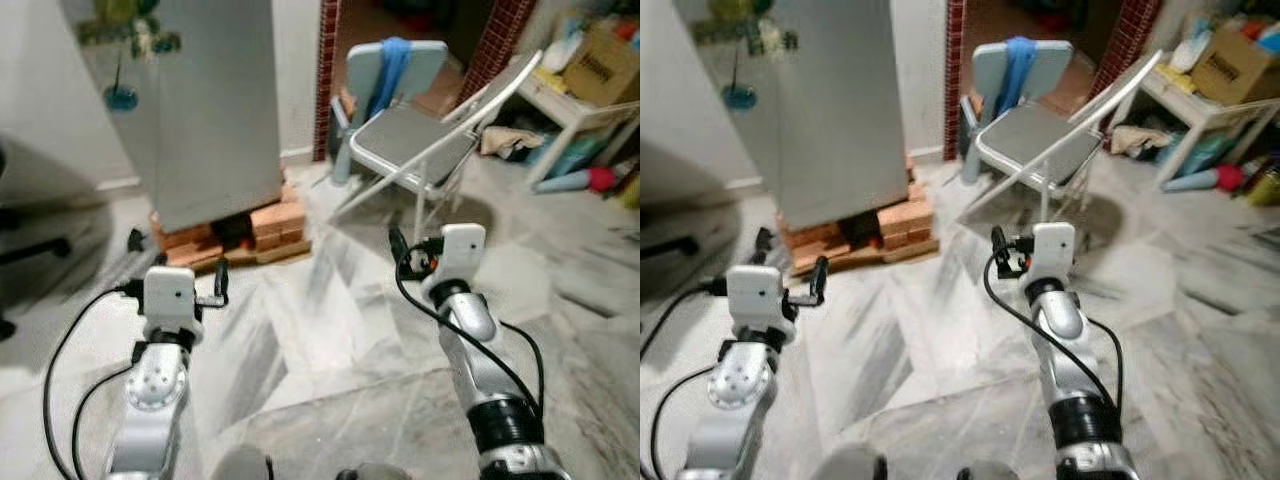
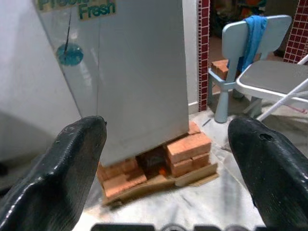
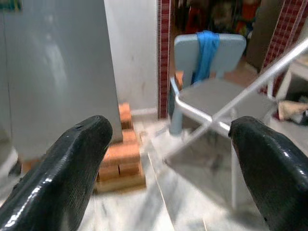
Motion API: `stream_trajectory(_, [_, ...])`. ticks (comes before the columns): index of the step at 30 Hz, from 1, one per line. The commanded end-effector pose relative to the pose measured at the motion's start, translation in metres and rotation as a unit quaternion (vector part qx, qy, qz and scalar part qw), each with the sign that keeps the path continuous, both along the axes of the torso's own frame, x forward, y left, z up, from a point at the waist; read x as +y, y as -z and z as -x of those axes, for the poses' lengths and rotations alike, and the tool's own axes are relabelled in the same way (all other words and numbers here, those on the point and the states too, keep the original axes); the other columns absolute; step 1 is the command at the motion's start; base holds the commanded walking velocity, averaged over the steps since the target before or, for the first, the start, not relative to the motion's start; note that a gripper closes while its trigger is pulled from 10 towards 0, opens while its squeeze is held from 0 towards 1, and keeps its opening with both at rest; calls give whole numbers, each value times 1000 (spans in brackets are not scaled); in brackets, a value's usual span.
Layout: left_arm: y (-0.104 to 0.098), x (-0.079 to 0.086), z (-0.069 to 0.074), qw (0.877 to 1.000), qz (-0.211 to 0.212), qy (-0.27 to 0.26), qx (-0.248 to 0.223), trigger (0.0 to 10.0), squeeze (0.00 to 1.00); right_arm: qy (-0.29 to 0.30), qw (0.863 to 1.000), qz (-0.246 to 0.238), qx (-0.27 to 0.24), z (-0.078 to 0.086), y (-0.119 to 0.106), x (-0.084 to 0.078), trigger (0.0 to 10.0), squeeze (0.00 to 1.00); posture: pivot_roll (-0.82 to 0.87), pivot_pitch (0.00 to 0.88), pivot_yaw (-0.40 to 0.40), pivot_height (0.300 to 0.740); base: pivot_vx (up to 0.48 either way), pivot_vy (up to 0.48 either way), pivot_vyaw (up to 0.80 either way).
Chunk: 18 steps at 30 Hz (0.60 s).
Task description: Restocking fridge
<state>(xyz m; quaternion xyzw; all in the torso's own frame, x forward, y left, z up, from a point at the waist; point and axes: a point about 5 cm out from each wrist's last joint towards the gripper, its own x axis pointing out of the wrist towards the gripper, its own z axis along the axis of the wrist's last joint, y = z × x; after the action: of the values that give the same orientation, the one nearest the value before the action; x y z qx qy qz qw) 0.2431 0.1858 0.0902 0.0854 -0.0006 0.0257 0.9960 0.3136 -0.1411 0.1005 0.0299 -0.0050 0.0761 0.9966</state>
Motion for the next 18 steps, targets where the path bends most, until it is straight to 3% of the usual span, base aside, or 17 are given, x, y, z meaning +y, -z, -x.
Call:
stream_trajectory(1, [-4,4,-3,1000,-4,-5,-1,10000,0,-4,1000,-1,5,1,1,3,10000,0,143,93,-18,740,480,0,-800])
stream_trajectory(6, [-8,4,-1,1000,-6,7,2,10000,0,-8,1000,0,-3,0,-5,3,10000,0,139,113,-24,740,480,0,-800])
stream_trajectory(12, [9,-4,9,999,11,25,39,10000,0,-4,1000,3,0,3,-2,-1,10000,0,127,108,-22,740,476,0,-800])
stream_trajectory(15, [17,-4,12,998,17,13,63,10000,0,6,1000,7,6,8,1,-7,10000,0,125,96,-31,740,359,0,-800])
stream_trajectory(18, [21,1,15,997,23,2,69,10000,0,33,999,15,27,24,12,-26,10000,0,121,78,-33,740,0,0,-800])
